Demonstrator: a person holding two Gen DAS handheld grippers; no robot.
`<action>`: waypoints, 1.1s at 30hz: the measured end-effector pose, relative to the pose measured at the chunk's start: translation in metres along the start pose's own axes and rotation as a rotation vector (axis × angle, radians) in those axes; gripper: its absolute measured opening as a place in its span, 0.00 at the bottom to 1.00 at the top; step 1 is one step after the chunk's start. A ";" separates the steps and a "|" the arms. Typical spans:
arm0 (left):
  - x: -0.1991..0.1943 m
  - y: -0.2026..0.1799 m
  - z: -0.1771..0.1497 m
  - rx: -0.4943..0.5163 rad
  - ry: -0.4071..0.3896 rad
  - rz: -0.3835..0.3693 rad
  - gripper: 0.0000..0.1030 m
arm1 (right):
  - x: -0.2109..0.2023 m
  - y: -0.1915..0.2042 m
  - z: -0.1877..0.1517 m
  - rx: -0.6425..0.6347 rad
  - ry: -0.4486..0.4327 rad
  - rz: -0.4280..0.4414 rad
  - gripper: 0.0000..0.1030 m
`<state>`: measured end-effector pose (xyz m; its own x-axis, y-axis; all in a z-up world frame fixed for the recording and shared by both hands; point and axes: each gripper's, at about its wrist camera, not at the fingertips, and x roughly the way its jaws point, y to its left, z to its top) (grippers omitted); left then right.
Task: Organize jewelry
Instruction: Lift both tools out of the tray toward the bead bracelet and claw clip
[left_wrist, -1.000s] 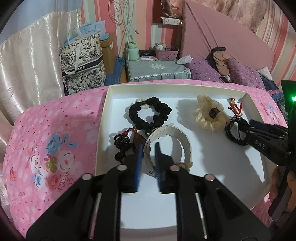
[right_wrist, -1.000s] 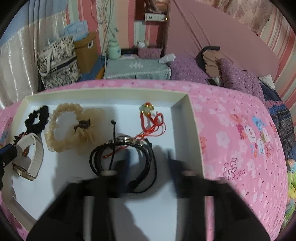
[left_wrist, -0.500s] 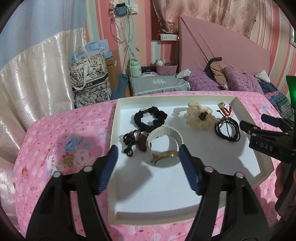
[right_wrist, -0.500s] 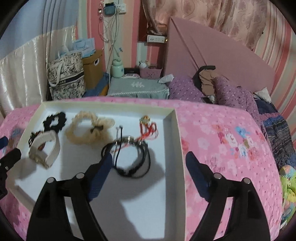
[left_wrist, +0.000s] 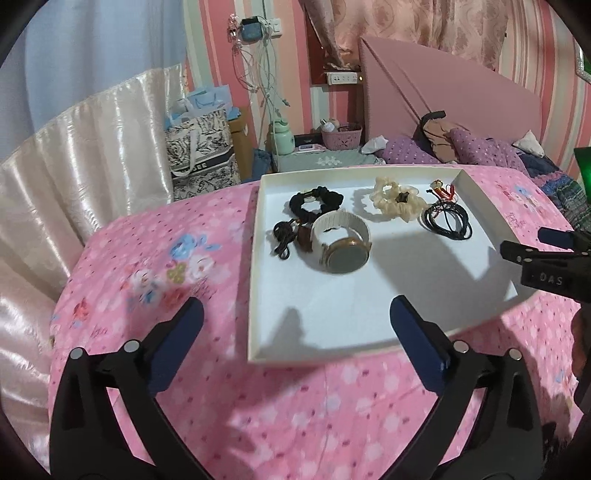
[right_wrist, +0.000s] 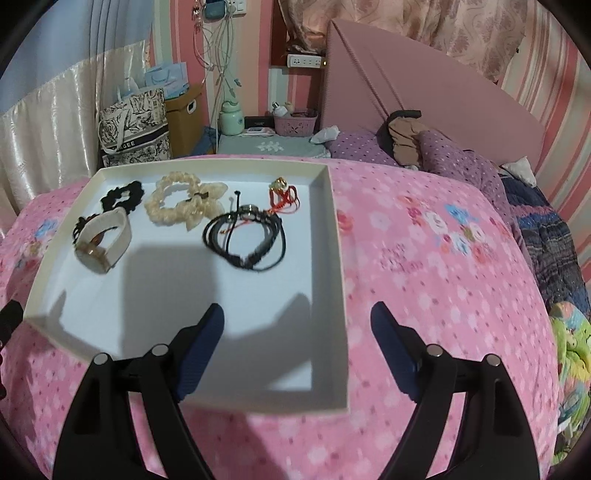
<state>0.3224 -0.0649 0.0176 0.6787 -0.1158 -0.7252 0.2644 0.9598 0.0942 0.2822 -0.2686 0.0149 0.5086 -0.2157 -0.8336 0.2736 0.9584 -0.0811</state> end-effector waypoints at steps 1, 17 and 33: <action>-0.005 0.002 -0.003 -0.010 0.002 -0.003 0.97 | -0.006 -0.001 -0.004 0.001 -0.001 0.000 0.79; -0.074 0.014 -0.052 -0.075 -0.006 -0.031 0.97 | -0.079 -0.031 -0.074 0.088 0.012 -0.010 0.80; -0.124 -0.001 -0.149 -0.110 0.014 -0.042 0.97 | -0.128 -0.011 -0.181 0.080 -0.048 0.039 0.80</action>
<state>0.1358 -0.0139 0.0062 0.6584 -0.1539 -0.7368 0.2156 0.9764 -0.0113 0.0663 -0.2179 0.0235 0.5582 -0.1887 -0.8080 0.3157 0.9488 -0.0035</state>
